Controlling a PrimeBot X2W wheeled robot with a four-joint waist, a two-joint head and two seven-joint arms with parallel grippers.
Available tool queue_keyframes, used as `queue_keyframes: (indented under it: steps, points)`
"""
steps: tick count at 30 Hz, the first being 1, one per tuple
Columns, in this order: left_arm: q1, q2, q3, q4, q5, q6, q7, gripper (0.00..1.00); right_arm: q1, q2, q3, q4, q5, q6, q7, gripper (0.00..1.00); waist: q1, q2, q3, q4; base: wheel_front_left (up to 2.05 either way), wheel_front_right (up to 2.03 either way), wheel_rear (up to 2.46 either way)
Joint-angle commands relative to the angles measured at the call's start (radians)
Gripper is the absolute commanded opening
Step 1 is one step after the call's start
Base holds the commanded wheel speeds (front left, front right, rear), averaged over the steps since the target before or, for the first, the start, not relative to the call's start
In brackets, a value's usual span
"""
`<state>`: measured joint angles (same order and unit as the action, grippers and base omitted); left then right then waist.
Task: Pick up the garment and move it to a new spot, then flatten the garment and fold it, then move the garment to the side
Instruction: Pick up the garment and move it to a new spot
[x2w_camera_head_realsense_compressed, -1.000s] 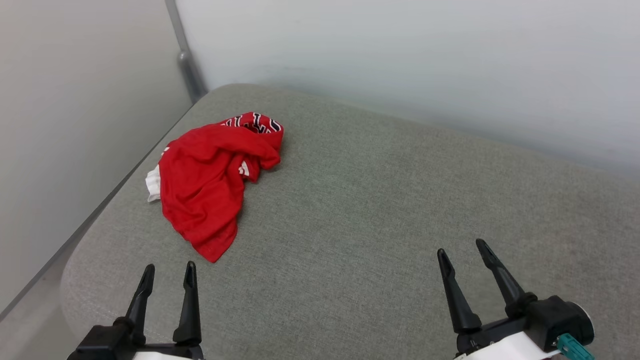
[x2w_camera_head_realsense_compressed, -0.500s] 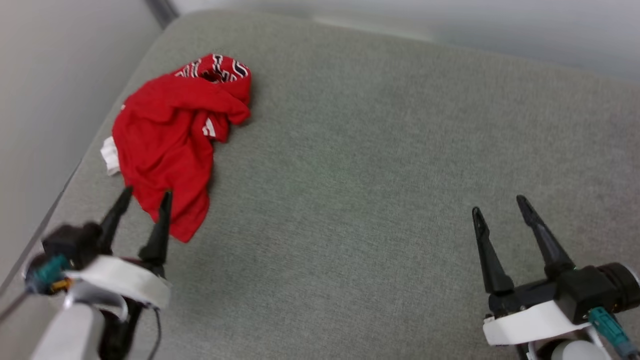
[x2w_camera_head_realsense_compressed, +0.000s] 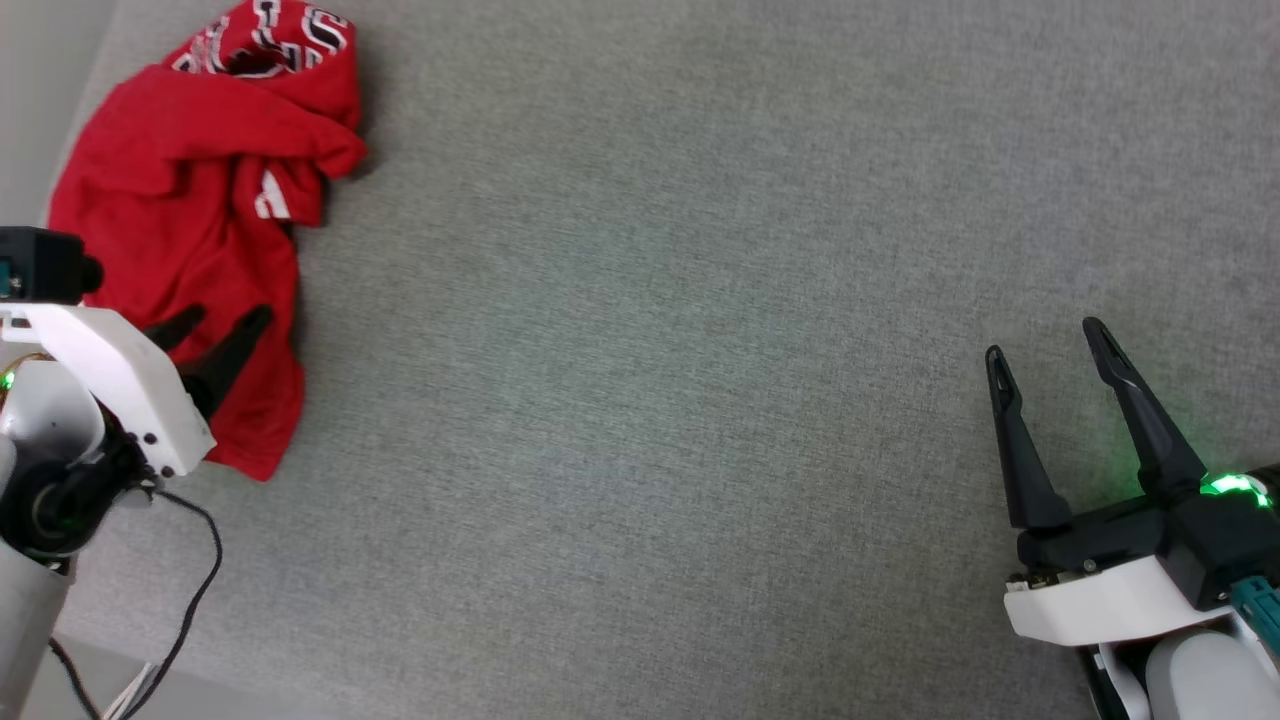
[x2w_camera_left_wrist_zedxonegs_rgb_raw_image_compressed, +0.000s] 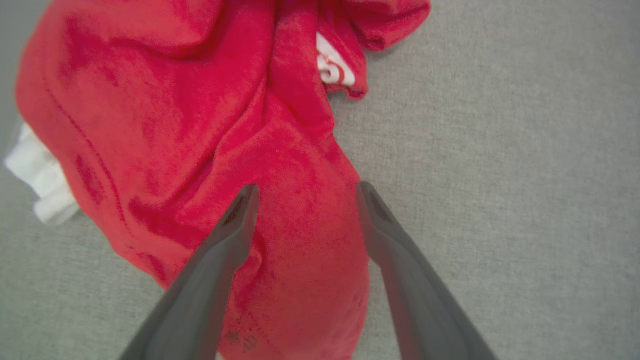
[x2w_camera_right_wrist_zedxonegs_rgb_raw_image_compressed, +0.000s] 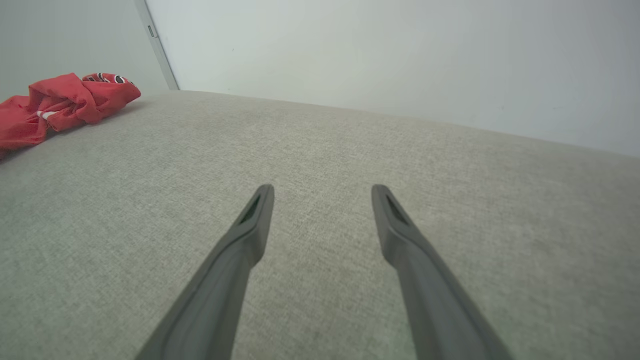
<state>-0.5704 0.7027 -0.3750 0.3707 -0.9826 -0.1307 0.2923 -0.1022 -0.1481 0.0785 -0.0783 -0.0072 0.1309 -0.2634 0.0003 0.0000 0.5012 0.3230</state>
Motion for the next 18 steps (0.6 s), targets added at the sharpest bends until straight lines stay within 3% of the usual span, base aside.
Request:
queue_keyframes:
  steps: [1,5,8,12,13,14,15,18]
  points:
    - [-0.011,0.016,-0.015,0.013,-0.021,0.001,0.028,1.0,-0.011,-0.006,-0.001,-0.006,-0.006,0.0,-0.002,1.0,-0.0003,0.0,0.037,-0.023,0.0,0.0,0.0]
    - [-0.053,0.037,-0.054,0.064,-0.15,0.001,0.162,1.0,-0.021,-0.007,-0.007,-0.012,-0.014,0.0,-0.002,1.0,-0.0003,0.0,0.071,-0.034,0.0,0.0,0.0]
    - [-0.07,0.047,-0.11,0.106,-0.158,0.002,0.233,1.0,-0.024,-0.003,-0.009,-0.016,-0.016,0.0,-0.002,1.0,-0.0003,0.0,0.091,-0.039,0.0,0.0,0.0]
    - [-0.089,0.021,-0.154,0.143,-0.186,0.003,0.25,1.0,-0.035,0.002,-0.01,-0.014,-0.02,-0.001,-0.001,1.0,-0.0003,0.0,0.106,-0.04,0.0,0.0,0.0]
    - [-0.091,0.014,-0.163,0.147,-0.192,0.003,0.252,0.96,-0.036,0.003,-0.01,-0.013,-0.019,-0.001,-0.001,1.0,-0.0003,0.0,0.107,-0.04,0.0,0.0,0.0]
    - [-0.093,0.009,-0.174,0.151,-0.196,0.003,0.249,0.44,-0.036,0.004,-0.009,-0.012,-0.019,0.0,-0.001,1.0,-0.0003,0.0,0.108,-0.04,0.0,0.0,0.0]
    - [-0.095,0.007,-0.184,0.155,-0.198,0.003,0.245,0.02,-0.037,0.004,-0.009,-0.01,-0.019,-0.001,-0.001,1.0,-0.0003,0.0,0.108,-0.039,0.0,0.0,0.0]
    - [-0.096,0.0,-0.196,0.157,-0.216,0.001,0.212,0.0,-0.042,0.006,-0.009,-0.003,-0.016,-0.001,-0.001,1.0,-0.0003,0.0,0.092,-0.037,0.0,0.0,0.0]
